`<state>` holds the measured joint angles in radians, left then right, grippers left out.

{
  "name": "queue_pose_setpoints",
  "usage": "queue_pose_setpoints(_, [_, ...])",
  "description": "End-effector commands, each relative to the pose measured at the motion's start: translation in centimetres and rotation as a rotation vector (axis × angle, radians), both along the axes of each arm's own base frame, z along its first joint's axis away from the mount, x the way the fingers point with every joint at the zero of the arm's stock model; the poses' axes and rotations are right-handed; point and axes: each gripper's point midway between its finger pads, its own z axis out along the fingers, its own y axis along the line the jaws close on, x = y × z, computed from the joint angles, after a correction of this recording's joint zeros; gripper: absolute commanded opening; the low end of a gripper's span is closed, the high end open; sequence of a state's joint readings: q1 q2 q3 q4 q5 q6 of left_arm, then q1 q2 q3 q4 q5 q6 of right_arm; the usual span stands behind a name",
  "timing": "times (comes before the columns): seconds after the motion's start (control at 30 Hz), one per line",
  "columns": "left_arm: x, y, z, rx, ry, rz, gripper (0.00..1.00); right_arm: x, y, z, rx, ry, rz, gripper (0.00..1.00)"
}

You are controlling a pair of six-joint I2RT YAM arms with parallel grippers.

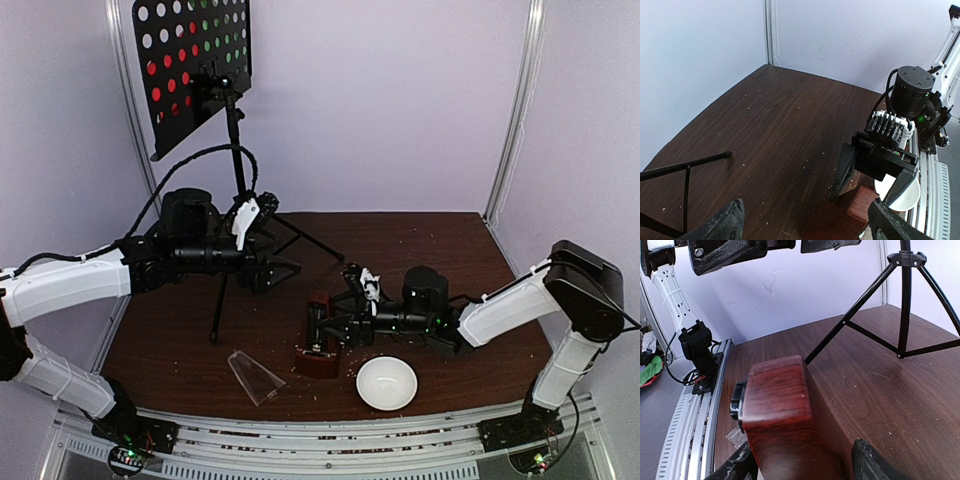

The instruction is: Pack up the instrument practice props

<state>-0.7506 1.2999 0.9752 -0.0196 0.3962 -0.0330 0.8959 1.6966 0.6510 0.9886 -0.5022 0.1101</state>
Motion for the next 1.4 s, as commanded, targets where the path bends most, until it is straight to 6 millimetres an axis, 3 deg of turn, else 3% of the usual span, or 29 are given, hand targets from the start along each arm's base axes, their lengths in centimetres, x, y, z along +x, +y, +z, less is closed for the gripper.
queue_pose_setpoints(0.0, [0.2, 0.0, 0.3, -0.007, -0.032, 0.001, 0.89, 1.1, 0.1, -0.1, -0.004, 0.022, -0.024, 0.68])
queue_pose_setpoints(0.07, [0.3, 0.1, 0.2, -0.006, -0.033, 0.004, 0.89, 1.0, 0.2, 0.0, -0.001, 0.024, -0.019, 0.73])
queue_pose_setpoints(0.17, [0.4, 0.2, 0.2, 0.000, -0.038, 0.011, 0.89, 0.8, 0.2, 0.3, 0.002, 0.024, -0.008, 0.92])
queue_pose_setpoints(0.23, [0.5, 0.3, 0.3, 0.004, -0.045, 0.017, 0.89, 0.7, 0.1, 0.5, 0.004, 0.024, -0.004, 0.99])
queue_pose_setpoints(0.43, [1.1, 1.3, 1.0, 0.023, -0.090, 0.079, 0.92, 0.1, -0.7, 3.0, 0.028, -0.014, -0.002, 1.00])
queue_pose_setpoints(0.57, [0.6, 1.1, 1.7, 0.038, -0.093, 0.108, 0.93, 0.1, -2.4, 5.2, 0.024, -0.068, -0.053, 1.00])
queue_pose_setpoints(0.67, [-0.8, 0.7, 2.3, 0.017, -0.087, 0.119, 0.93, -0.2, -5.0, 7.5, 0.045, -0.133, -0.132, 1.00])
queue_pose_setpoints(0.8, [-3.0, 1.0, 1.9, -0.050, -0.031, 0.168, 0.94, 1.8, -10.7, 9.2, 0.040, -0.224, -0.406, 1.00])
queue_pose_setpoints(0.93, [-5.0, 1.1, -1.3, -0.072, 0.072, 0.232, 0.95, 4.0, -17.9, 8.4, 0.018, -0.269, -0.730, 1.00])
queue_pose_setpoints(1.1, [-6.8, 0.2, -3.4, -0.115, 0.148, 0.256, 0.96, 3.6, -25.6, 7.3, 0.109, -0.283, -1.031, 1.00])
queue_pose_setpoints(1.2, [-6.6, -0.7, -5.1, -0.085, 0.172, 0.299, 0.97, 3.3, -27.2, 7.6, 0.145, -0.291, -1.090, 1.00])
queue_pose_setpoints(1.37, [-7.0, -2.7, -6.1, -0.085, 0.191, 0.275, 0.96, 3.7, -27.3, 7.3, 0.127, -0.283, -1.107, 1.00])
